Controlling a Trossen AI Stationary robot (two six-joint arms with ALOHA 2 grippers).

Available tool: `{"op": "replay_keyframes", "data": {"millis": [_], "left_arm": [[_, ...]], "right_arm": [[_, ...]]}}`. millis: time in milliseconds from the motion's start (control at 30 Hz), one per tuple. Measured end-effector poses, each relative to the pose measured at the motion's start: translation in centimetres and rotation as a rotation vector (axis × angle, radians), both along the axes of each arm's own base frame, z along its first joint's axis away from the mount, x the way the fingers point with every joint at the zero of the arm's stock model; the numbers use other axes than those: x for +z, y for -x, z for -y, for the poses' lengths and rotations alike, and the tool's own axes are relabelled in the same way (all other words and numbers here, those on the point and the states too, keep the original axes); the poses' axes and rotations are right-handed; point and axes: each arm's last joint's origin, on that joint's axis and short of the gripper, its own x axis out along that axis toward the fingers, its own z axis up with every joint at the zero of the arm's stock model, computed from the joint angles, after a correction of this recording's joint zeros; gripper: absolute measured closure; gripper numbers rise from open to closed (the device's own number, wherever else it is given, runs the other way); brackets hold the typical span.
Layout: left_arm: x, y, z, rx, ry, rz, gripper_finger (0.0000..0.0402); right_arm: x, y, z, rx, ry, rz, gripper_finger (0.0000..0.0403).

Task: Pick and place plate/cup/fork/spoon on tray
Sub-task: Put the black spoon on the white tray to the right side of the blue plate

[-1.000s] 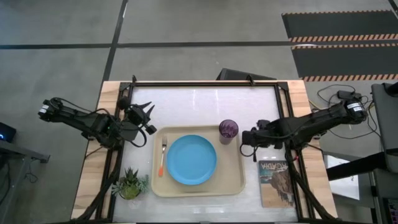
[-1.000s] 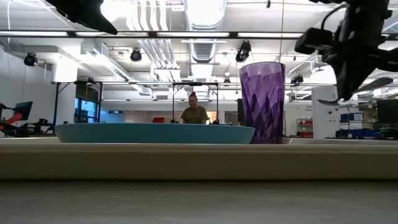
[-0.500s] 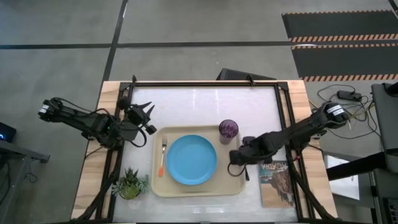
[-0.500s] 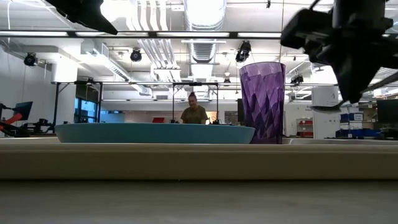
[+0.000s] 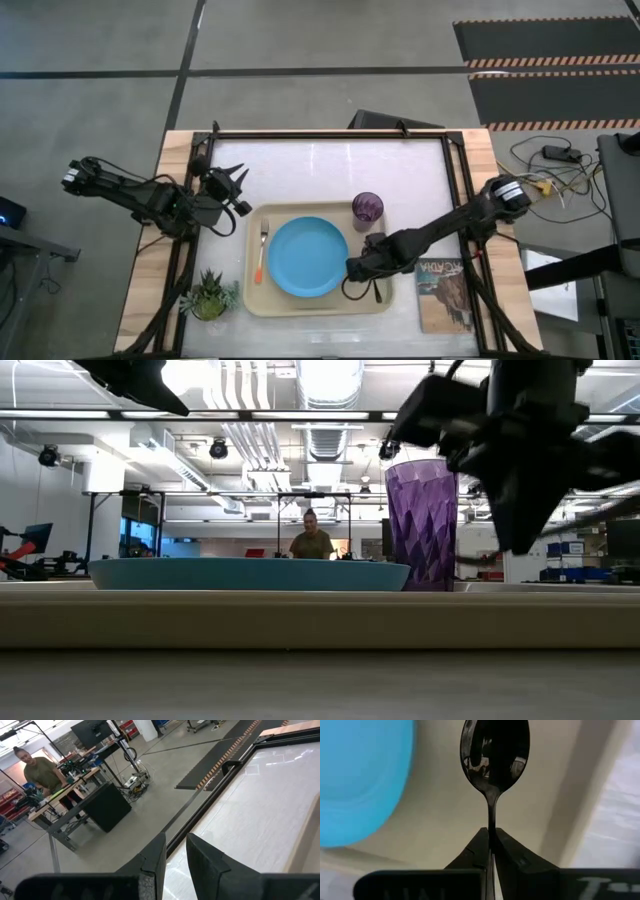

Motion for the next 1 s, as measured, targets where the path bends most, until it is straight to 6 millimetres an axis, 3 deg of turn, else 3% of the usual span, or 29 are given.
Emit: {"op": "replay_keyframes", "data": {"millis": [233, 600, 1000], "left_arm": [[0.0, 0.0, 0.0, 0.000, 0.000, 0.001, 0.0343], [0.0, 0.0, 0.0, 0.000, 0.001, 0.000, 0.0343], [0.0, 0.0, 0.0, 0.000, 0.001, 0.000, 0.0343]], "right_arm": [[-1.5, -0.7, 0.2, -0.010, 0.026, -0.021, 0.0394], [-1.6, -1.5, 2.2, 0.004, 0.102, 0.008, 0.0394], [-2.5, -2.2, 2.2, 0.001, 0.112, 0.035, 0.0394]]}}
